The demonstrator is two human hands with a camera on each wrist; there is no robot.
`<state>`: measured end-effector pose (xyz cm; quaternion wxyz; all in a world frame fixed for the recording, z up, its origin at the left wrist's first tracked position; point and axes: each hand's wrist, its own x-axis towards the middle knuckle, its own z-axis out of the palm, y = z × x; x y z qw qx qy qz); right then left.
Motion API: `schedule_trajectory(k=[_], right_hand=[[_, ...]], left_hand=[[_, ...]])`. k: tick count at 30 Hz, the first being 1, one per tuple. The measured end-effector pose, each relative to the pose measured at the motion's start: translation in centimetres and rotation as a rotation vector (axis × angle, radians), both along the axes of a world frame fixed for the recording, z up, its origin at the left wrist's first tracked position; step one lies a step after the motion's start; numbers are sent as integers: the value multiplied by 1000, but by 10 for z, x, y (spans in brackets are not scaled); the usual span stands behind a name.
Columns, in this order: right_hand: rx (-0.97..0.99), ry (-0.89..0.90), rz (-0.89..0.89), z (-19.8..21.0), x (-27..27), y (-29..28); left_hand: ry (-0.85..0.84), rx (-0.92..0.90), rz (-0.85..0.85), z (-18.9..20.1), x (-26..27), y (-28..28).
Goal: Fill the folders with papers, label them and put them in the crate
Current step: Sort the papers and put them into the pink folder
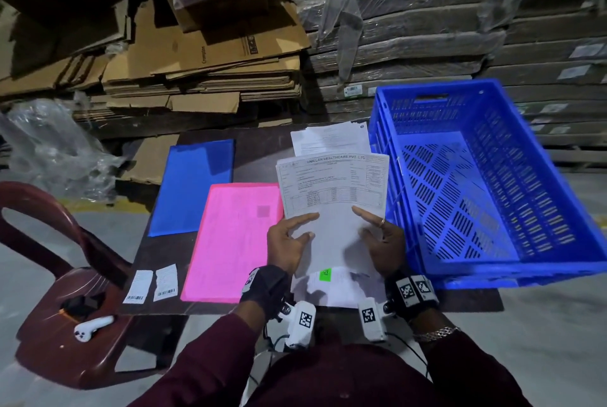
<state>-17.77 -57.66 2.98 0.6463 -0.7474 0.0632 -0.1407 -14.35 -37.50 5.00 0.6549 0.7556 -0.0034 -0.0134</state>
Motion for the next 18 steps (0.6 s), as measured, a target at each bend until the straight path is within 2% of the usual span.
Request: schedule_trajectory(k=[5,9,11,14,18], right_hand=[[-20,-47,3,10,2,-5],[-76,-12,7,-9,-1,-1],[-42,0,8,-12,-2,0],[-1,8,1,-4,1,-3],[-72,-10,-50,-3,5,-5]], left_hand=[[-76,-43,15,17,8,-3],[5,52,28,0,10,-3],[28,77,35,-4,9,-5],[-5,45,30,3,11,-9],[-50,22,59,3,16,-8]])
